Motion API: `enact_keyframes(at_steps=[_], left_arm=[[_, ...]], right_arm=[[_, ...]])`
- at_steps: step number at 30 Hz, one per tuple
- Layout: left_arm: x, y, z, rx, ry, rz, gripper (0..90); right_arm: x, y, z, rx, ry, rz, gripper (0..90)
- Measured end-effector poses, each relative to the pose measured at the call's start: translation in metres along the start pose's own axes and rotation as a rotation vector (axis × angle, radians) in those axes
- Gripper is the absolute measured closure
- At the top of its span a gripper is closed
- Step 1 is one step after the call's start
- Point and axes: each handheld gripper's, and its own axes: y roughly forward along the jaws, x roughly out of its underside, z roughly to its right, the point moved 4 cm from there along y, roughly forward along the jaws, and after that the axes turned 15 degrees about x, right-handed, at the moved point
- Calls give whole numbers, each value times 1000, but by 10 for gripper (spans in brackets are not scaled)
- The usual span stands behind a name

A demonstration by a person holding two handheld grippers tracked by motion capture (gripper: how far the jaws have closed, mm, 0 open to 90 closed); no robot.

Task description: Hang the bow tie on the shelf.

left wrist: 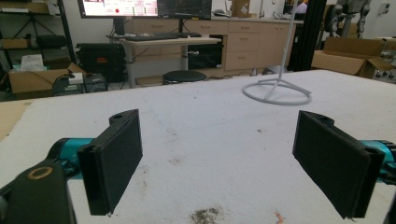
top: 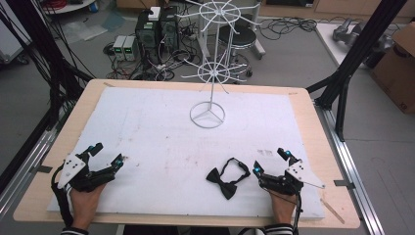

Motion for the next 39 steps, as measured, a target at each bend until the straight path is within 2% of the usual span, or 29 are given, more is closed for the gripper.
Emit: enact_keyframes(at_steps=[10, 14, 28, 31, 37, 39], left_arm=[[0, 0, 1, 1, 6, 4, 161], [0, 0, 1, 2, 5, 1, 161], [0, 1, 1, -2, 11, -5, 161], [0, 1, 1, -1, 10, -6, 161], [0, 1, 1, -2, 17, -9, 161], [0, 1, 1, -1, 18, -10, 161]], right_arm=[[0, 0, 0, 2, 4, -1, 22], [0, 1, 1, 17, 13, -6, 22], [0, 0, 0, 29, -3, 3, 22], [-1, 1, 0, 25, 1, -6, 21], [-3, 0, 0, 35, -29, -26, 22], [-7, -2, -1, 19, -24, -26, 22]])
